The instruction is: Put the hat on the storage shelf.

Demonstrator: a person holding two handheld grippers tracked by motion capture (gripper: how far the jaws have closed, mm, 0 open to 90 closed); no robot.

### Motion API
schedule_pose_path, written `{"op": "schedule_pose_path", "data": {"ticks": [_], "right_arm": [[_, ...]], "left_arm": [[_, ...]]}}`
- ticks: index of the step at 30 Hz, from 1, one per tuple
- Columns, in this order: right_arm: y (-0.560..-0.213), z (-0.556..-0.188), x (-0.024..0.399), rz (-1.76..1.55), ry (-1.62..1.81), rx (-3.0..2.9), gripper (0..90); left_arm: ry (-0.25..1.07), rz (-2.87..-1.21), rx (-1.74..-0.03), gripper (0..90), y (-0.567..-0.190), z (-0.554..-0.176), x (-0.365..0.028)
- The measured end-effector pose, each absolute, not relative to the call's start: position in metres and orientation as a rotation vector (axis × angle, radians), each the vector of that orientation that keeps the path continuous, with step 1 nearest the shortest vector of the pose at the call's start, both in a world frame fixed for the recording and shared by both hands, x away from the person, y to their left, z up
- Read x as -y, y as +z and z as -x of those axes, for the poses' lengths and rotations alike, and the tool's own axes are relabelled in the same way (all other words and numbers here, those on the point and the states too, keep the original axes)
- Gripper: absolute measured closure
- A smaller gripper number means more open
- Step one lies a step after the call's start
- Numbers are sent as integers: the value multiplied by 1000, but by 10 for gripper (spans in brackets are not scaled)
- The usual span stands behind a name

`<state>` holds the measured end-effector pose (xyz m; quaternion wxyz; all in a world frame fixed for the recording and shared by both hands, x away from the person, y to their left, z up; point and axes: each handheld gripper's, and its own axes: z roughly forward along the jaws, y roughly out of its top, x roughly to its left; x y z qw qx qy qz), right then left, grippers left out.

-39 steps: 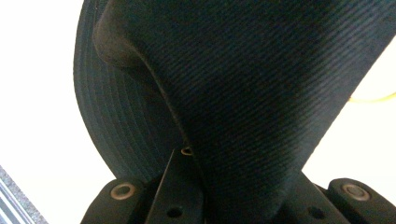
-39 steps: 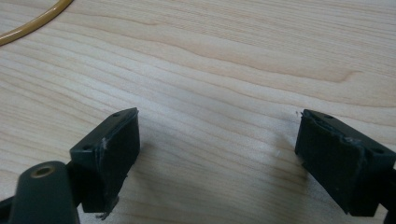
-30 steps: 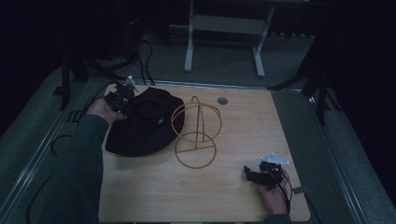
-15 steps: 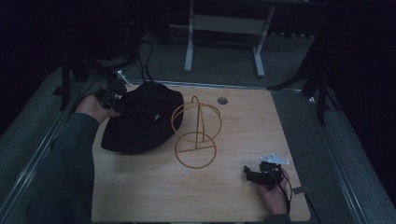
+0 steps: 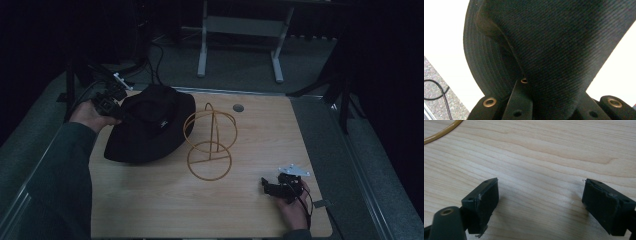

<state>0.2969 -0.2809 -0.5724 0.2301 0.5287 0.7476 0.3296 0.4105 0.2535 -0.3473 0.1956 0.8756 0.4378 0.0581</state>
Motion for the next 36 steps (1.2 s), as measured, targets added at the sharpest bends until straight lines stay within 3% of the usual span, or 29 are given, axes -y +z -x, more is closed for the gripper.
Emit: {"op": "schedule_pose_path", "data": {"ticks": [36], "right_arm": [[-572,-297,281,-1455,908,-2056,137]], "left_arm": [[189,-2316,-1136,882,-310,-385,-292]]}}
